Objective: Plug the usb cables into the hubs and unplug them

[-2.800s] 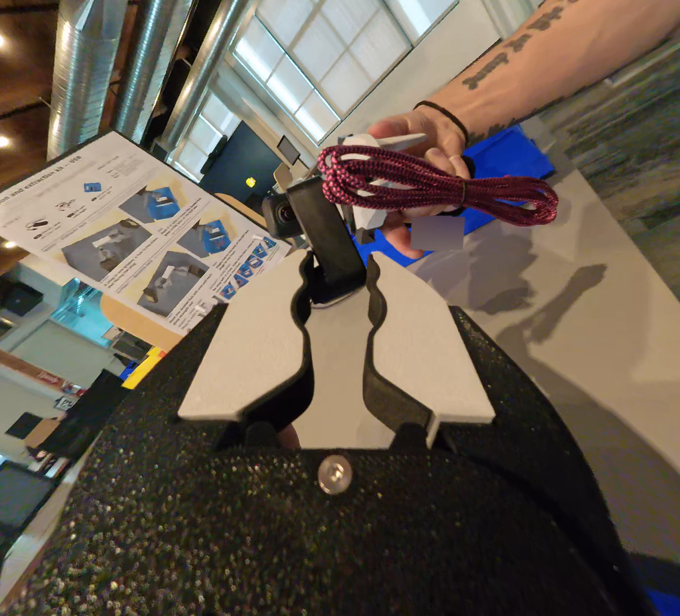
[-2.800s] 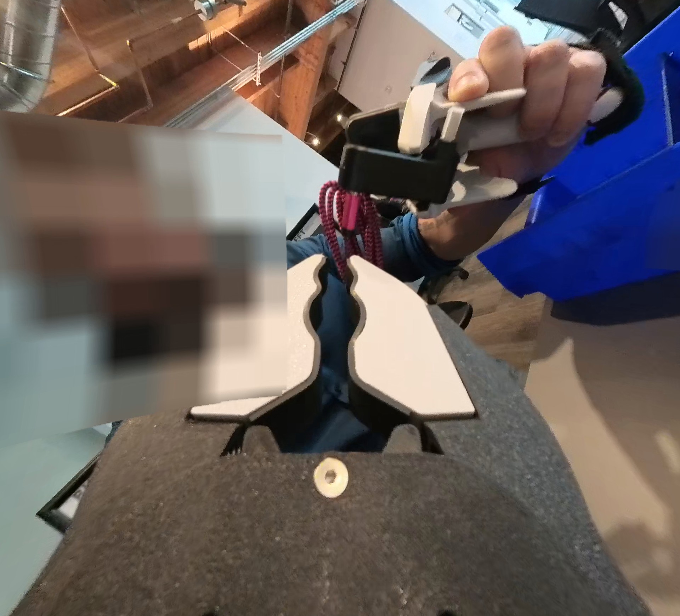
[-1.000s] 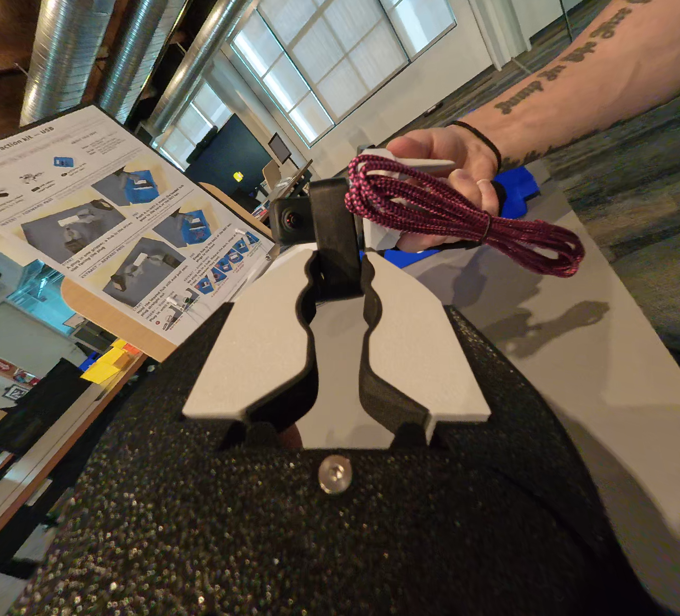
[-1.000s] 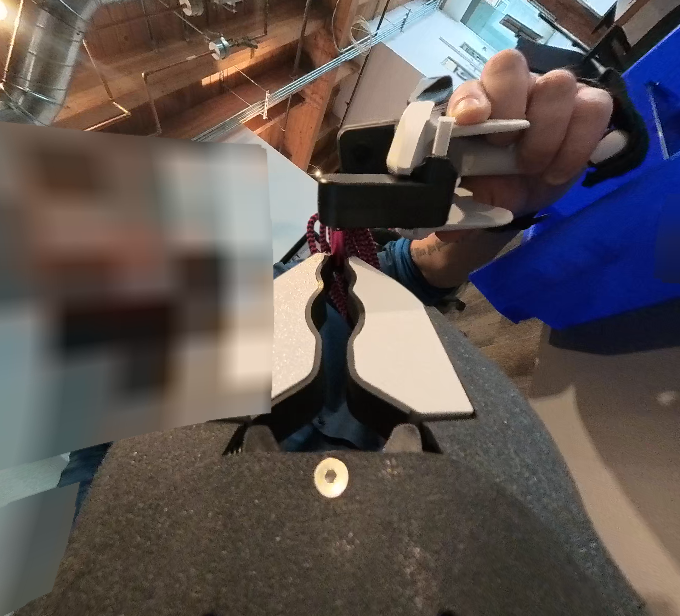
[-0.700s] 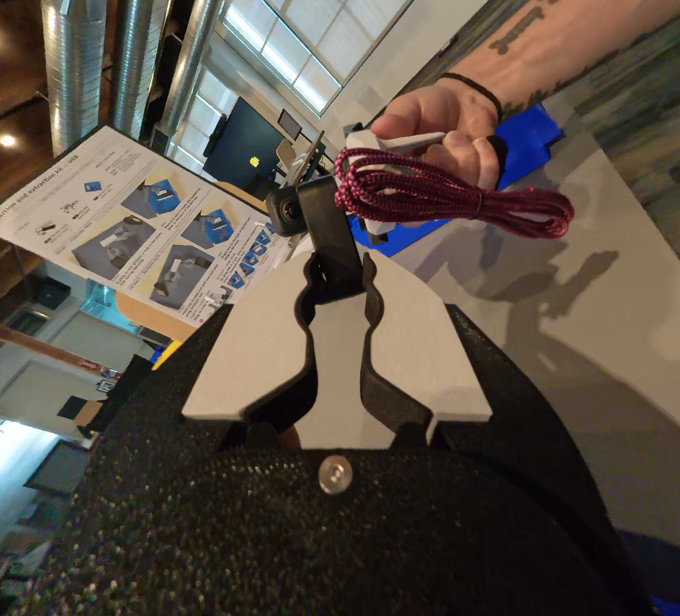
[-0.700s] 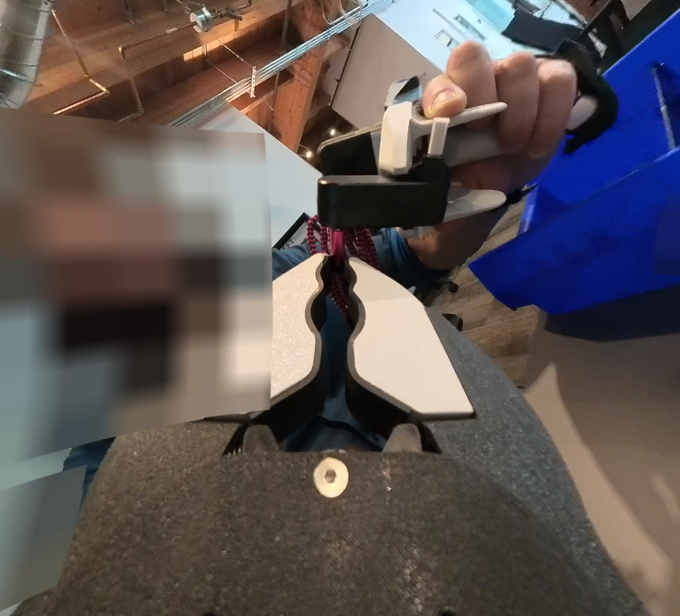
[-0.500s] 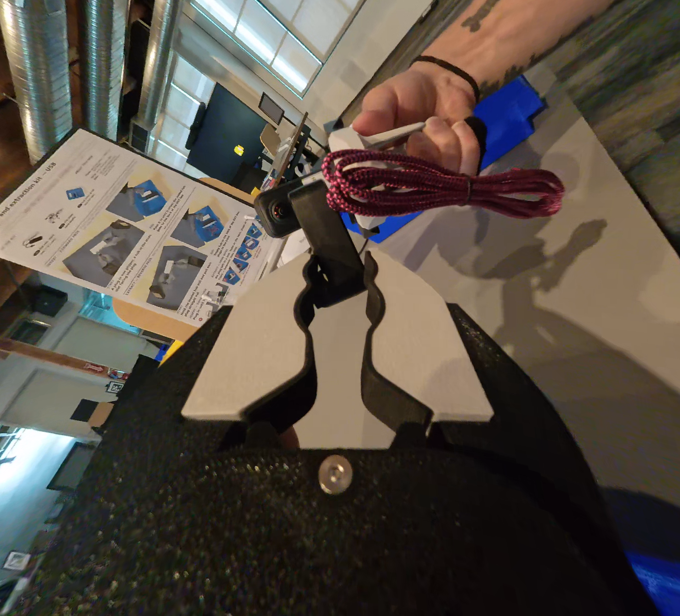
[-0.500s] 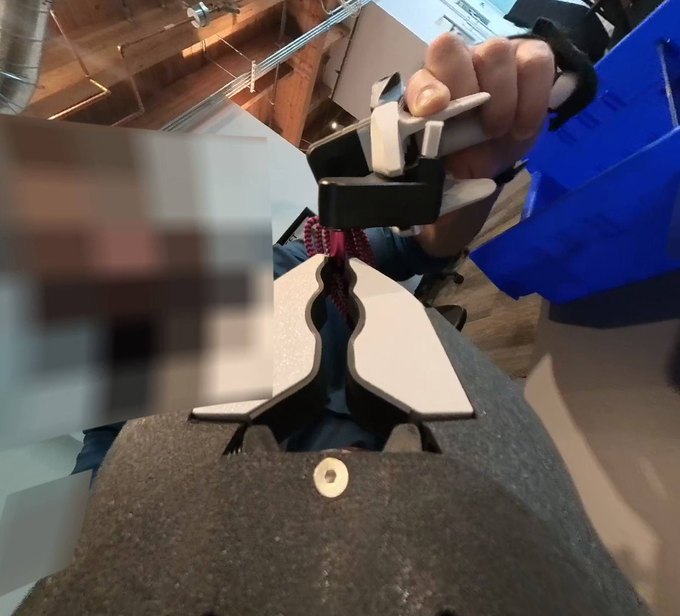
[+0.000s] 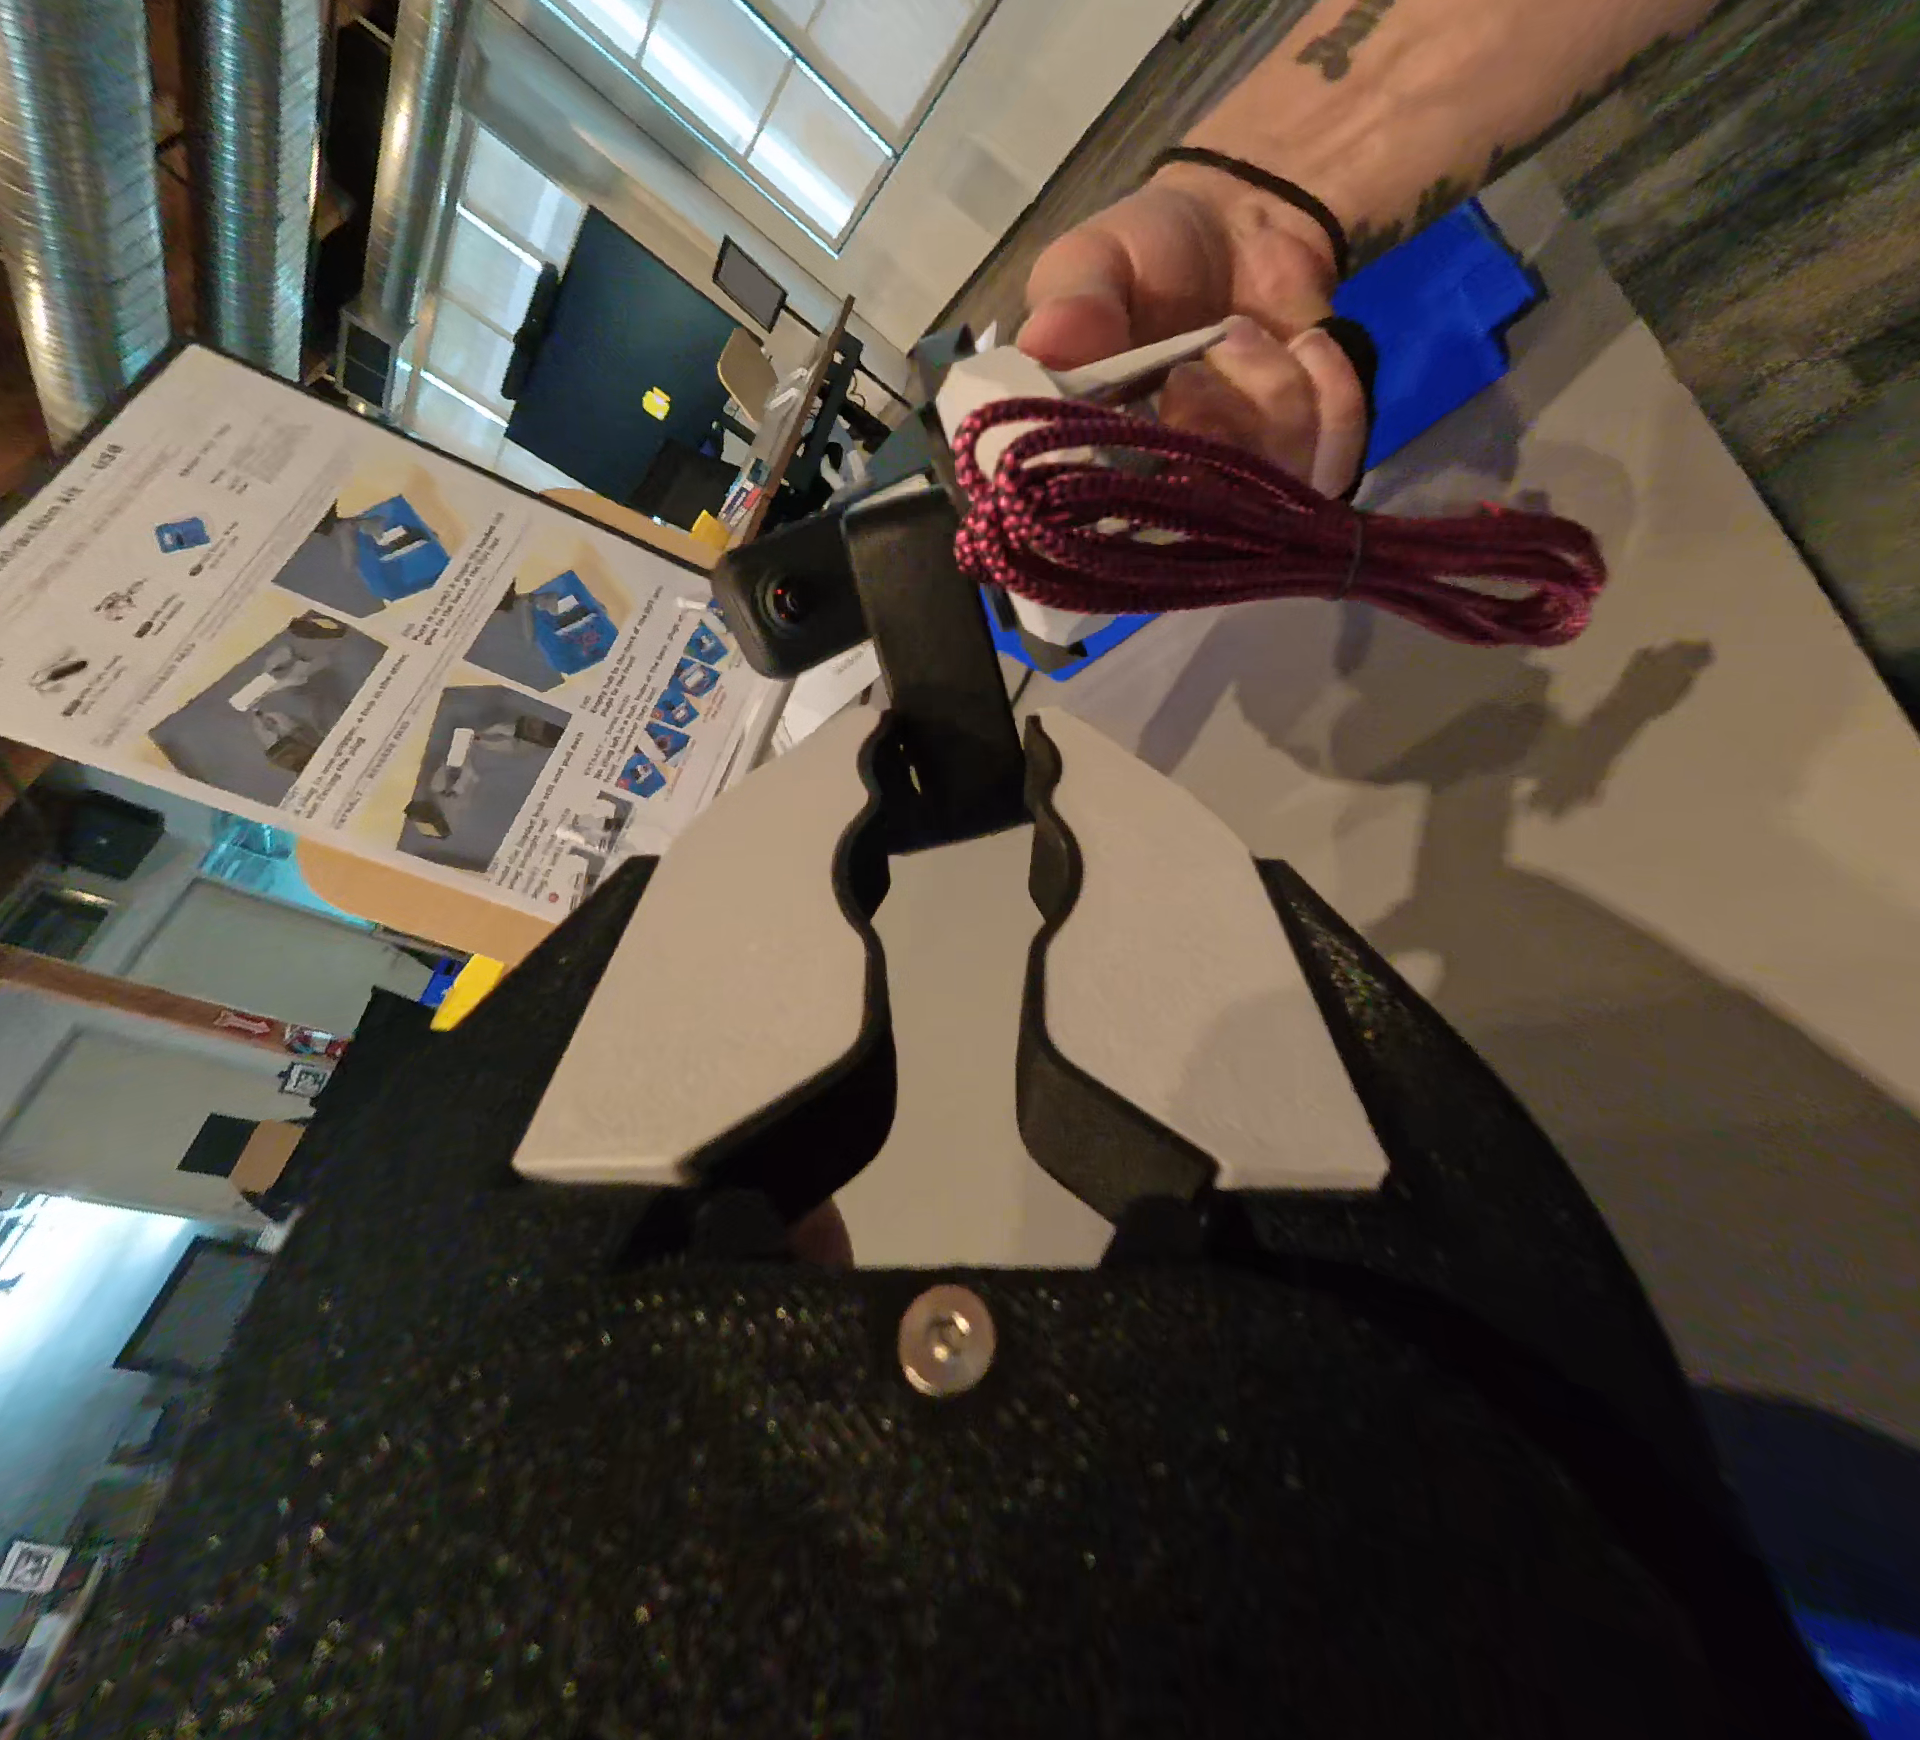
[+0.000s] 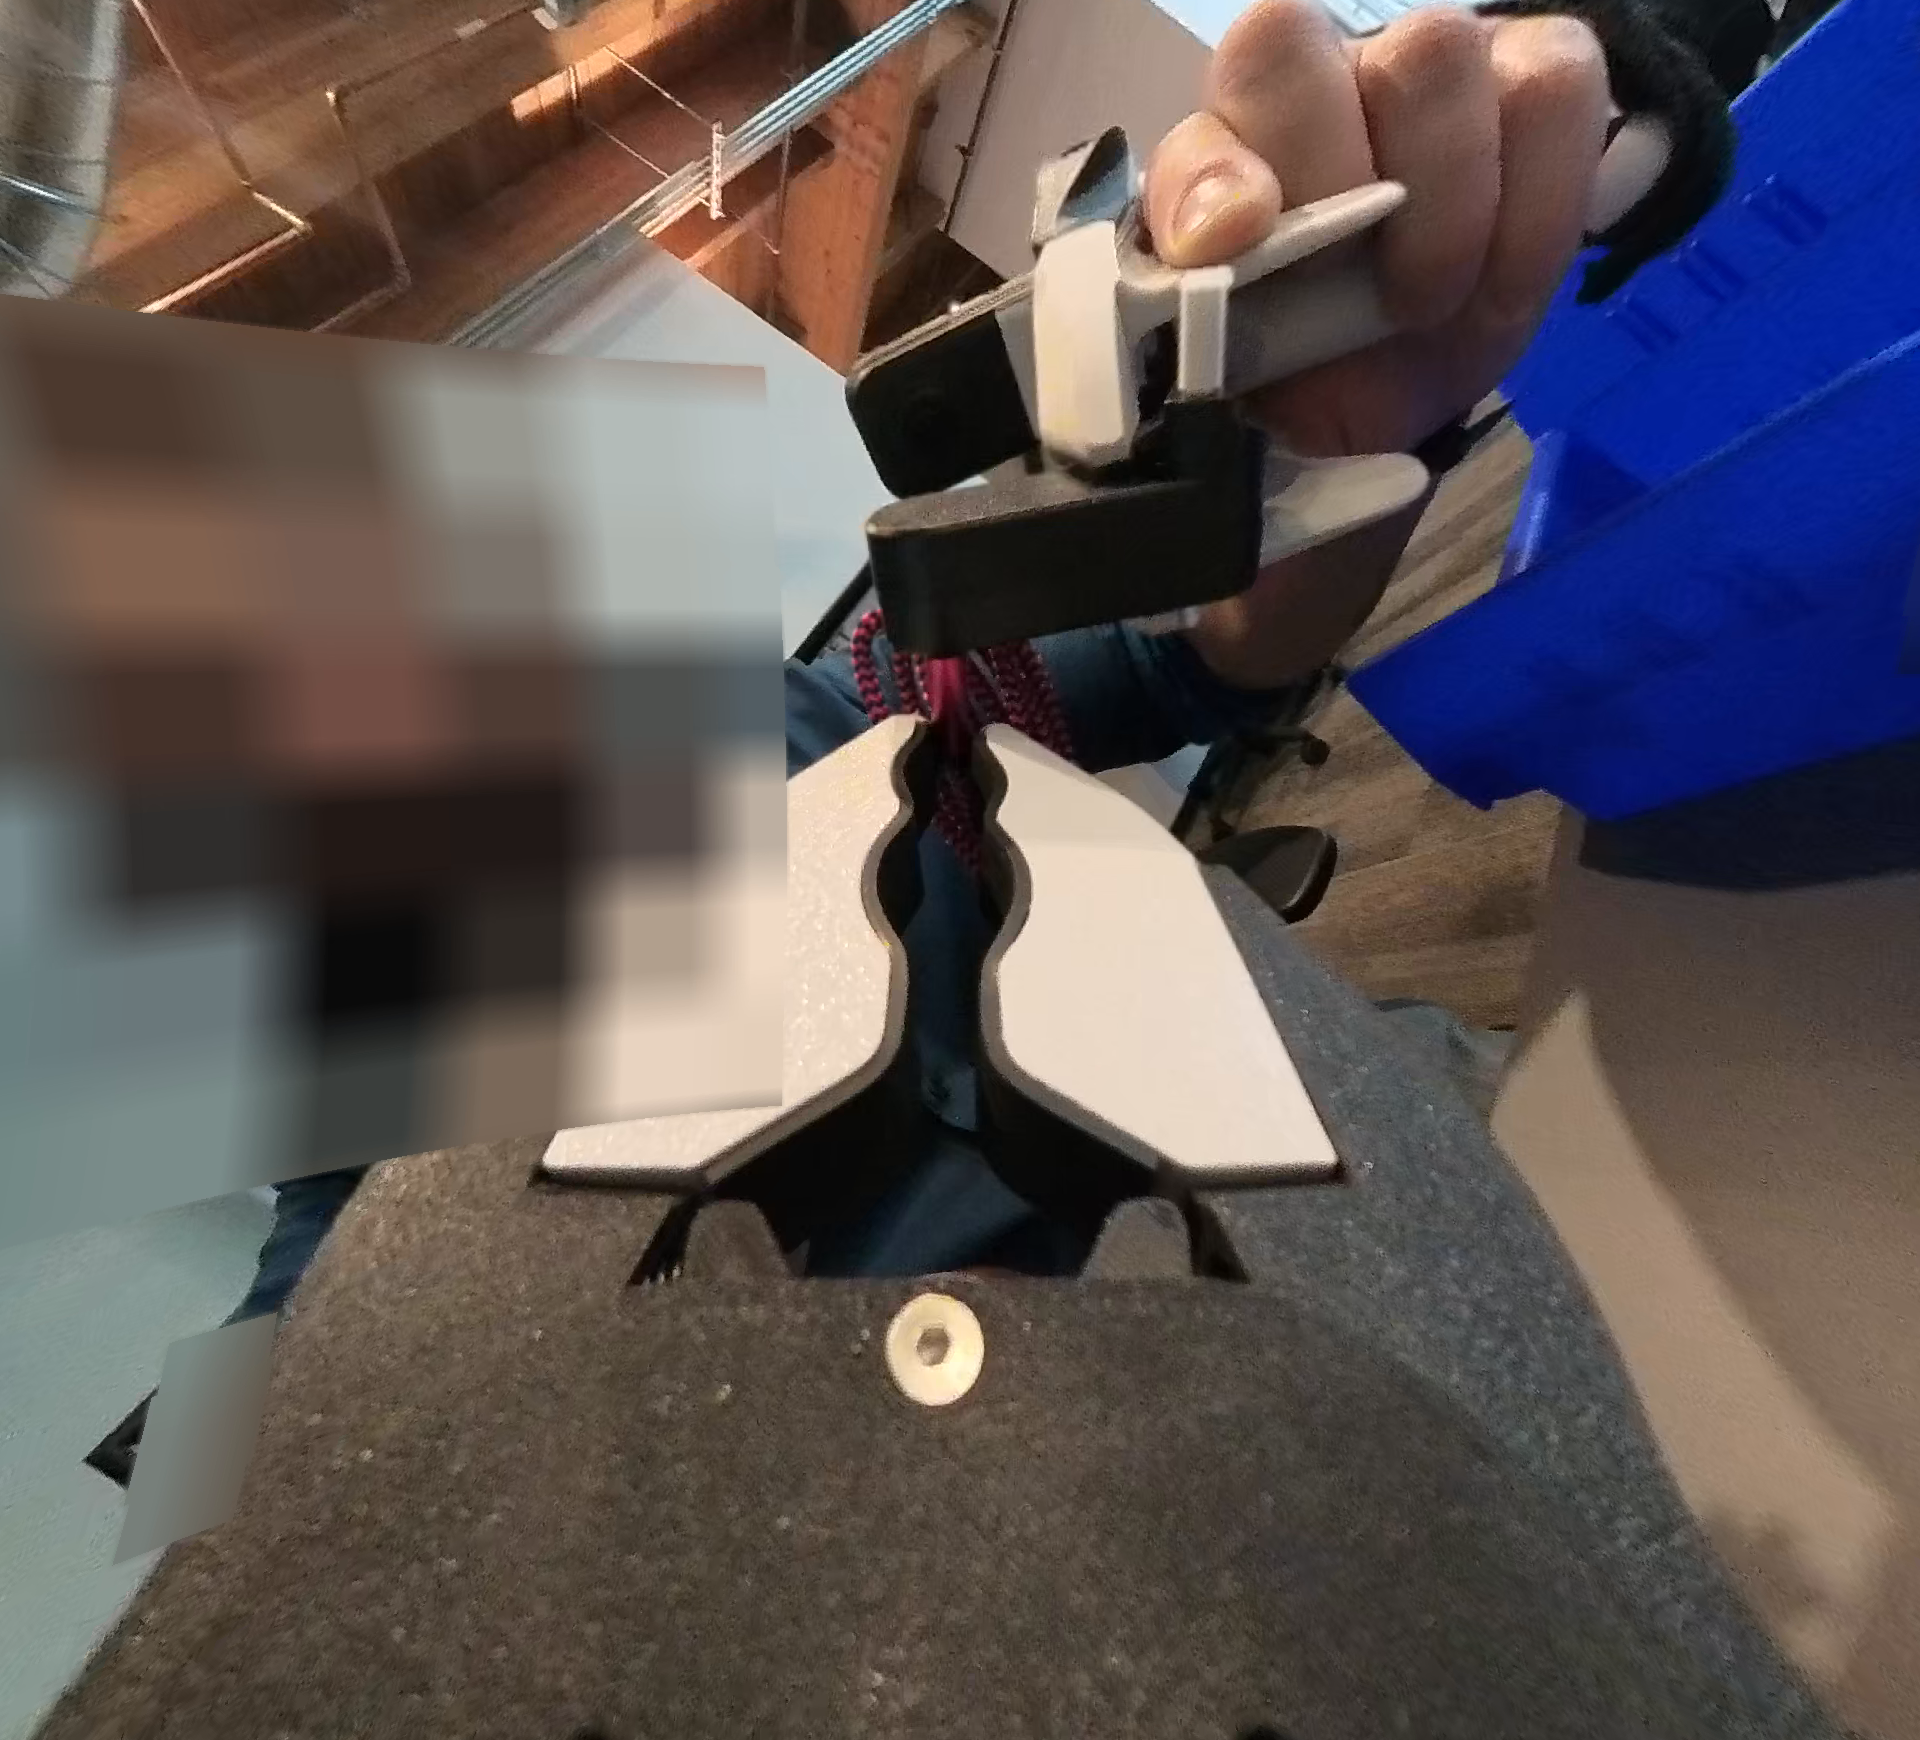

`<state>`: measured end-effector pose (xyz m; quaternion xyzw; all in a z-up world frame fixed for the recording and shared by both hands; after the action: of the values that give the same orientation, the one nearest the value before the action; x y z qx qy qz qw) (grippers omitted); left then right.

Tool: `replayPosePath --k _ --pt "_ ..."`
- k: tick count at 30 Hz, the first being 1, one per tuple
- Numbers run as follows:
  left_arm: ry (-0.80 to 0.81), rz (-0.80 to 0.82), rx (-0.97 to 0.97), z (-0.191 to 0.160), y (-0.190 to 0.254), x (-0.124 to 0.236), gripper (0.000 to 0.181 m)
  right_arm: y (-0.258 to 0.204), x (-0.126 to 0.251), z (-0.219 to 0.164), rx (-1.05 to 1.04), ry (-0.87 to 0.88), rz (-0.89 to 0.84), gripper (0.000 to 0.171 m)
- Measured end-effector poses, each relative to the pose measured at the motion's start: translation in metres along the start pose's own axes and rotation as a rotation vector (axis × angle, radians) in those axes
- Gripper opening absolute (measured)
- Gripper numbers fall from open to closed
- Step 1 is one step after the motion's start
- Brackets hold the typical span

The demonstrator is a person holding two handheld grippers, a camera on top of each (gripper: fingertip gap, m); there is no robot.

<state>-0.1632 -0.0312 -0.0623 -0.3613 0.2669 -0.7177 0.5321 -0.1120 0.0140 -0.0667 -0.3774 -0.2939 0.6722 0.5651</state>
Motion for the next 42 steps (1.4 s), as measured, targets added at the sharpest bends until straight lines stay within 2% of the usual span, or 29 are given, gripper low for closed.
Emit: replayPosePath --k 13,21,26,30,34,38,42 --pt "0.064 0.142 0.090 0.005 -0.004 -0.011 0.027 -0.002 -0.001 0.006 0.013 0.035 0.024 0.006" --pt "-0.026 0.146 0.269 0.002 -0.014 -0.014 0.026 -0.008 0.004 0.012 0.068 0.095 0.028 0.005" --pt "-0.028 0.124 0.366 0.003 -0.013 -0.016 0.025 -0.006 0.004 0.012 0.088 0.117 0.018 0.006" --pt "-0.043 0.052 0.422 0.002 -0.011 -0.017 0.021 -0.005 0.004 0.011 0.096 0.130 -0.002 0.005" --pt "-0.034 0.046 0.335 0.008 -0.010 -0.014 0.021 -0.008 0.001 0.007 0.098 0.120 0.031 0.005" --pt "0.018 -0.001 0.151 0.019 -0.002 -0.007 0.021 -0.011 -0.009 -0.006 0.104 0.024 0.068 0.005" --pt "0.057 -0.064 0.078 0.022 0.004 0.000 0.021 -0.010 -0.016 -0.012 0.097 -0.036 0.057 0.005"
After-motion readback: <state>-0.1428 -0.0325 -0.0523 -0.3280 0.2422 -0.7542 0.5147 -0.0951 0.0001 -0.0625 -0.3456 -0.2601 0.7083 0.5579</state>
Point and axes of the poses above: each gripper's, where its closed fingertips meet, x back along the fingers, z out of its top, y = z × x across the jaws, the point moved 3 cm from there along x, back along the fingers, and after that the axes turned 9 degrees about -y, right-handed, at the moved point
